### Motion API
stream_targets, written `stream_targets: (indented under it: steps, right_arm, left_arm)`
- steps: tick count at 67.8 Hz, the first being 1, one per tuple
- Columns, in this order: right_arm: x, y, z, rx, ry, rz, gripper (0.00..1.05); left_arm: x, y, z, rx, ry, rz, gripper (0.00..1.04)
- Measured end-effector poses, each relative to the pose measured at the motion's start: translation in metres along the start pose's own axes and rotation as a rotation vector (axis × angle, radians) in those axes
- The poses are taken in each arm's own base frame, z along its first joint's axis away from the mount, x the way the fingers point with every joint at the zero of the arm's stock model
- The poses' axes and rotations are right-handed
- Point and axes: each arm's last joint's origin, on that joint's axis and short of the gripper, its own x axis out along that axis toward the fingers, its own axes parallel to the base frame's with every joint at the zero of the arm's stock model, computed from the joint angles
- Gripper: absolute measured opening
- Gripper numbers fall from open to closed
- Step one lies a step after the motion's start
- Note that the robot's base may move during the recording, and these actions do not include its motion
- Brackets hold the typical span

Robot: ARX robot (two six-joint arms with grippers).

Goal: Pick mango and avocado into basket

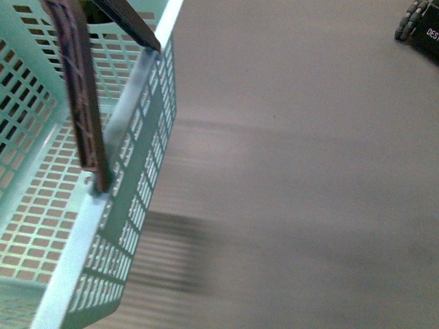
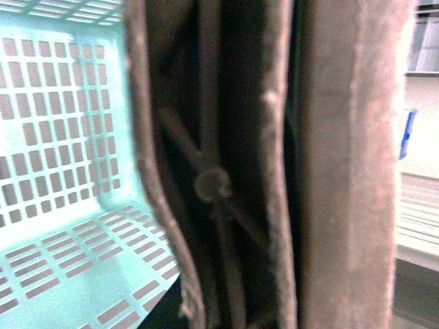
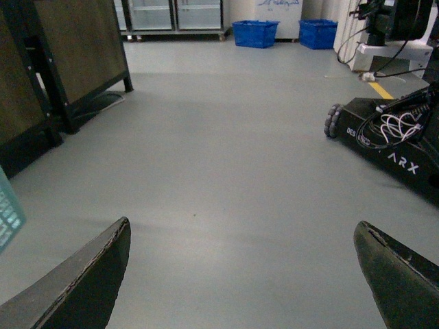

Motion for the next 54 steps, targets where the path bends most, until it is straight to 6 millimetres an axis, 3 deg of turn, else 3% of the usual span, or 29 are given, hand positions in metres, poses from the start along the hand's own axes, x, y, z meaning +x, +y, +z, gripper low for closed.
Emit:
stream_targets:
  steps: [14, 26, 34, 54]
  right_arm:
    - [0.000, 0.000, 0.000, 0.000, 0.000, 0.000, 0.96]
    - [0.000, 0.000, 0.000, 0.000, 0.000, 0.000, 0.96]
    - [0.000, 0.000, 0.000, 0.000, 0.000, 0.000, 0.96]
    - [0.000, 0.000, 0.000, 0.000, 0.000, 0.000, 0.96]
  left_arm:
    - [-0.063, -0.020, 0.022, -0.049, -0.054, -0.124, 0.14]
    - [-0.091, -0.021, 0.026, -0.074, -0.049, -0.150, 0.14]
    - [-0.100, -0.020, 0.026, -0.076, -0.042, -0.148, 0.14]
    - [-0.100, -0.020, 0.026, -0.077, -0.048, -0.149, 0.14]
